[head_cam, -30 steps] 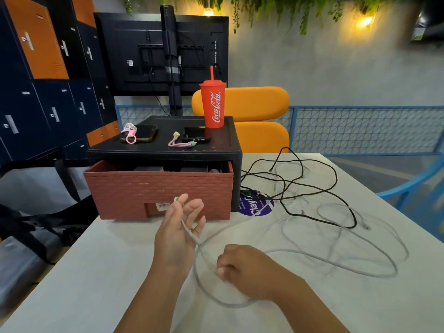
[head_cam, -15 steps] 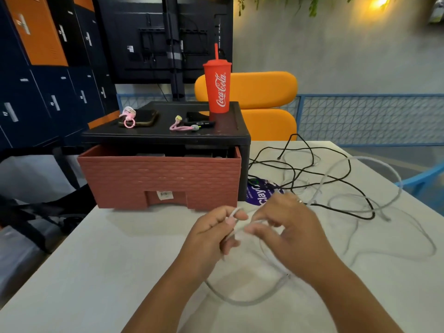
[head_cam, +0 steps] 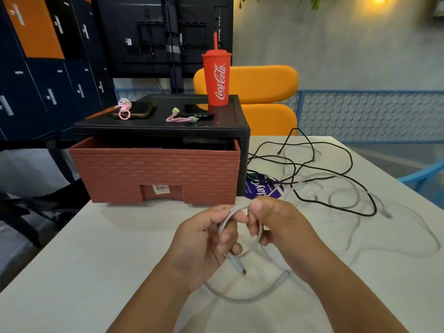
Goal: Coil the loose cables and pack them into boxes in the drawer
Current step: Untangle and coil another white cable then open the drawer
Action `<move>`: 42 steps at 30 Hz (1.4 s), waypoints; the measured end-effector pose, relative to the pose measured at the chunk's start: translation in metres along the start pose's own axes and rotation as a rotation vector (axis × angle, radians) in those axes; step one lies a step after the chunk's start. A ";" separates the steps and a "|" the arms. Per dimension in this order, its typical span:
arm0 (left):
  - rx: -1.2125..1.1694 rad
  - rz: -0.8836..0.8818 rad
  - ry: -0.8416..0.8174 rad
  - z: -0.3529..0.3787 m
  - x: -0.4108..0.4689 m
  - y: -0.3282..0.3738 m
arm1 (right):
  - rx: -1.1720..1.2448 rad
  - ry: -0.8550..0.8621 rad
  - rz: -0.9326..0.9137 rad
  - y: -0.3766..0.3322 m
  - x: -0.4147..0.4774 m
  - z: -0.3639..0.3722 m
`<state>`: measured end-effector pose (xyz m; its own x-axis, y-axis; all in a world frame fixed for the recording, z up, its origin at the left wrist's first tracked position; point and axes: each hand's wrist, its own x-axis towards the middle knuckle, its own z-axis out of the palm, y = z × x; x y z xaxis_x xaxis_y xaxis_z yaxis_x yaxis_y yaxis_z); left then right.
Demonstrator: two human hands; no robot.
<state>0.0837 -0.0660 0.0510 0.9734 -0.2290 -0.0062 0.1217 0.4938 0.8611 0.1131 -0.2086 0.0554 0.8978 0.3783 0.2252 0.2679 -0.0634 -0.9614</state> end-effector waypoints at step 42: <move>0.133 0.060 0.231 0.003 0.002 0.002 | 0.192 0.233 0.123 0.002 0.004 0.001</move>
<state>0.0848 -0.0678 0.0538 0.9984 0.0018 -0.0561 0.0511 0.3830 0.9224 0.1174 -0.2064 0.0541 0.9811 0.1559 0.1149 0.1021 0.0879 -0.9909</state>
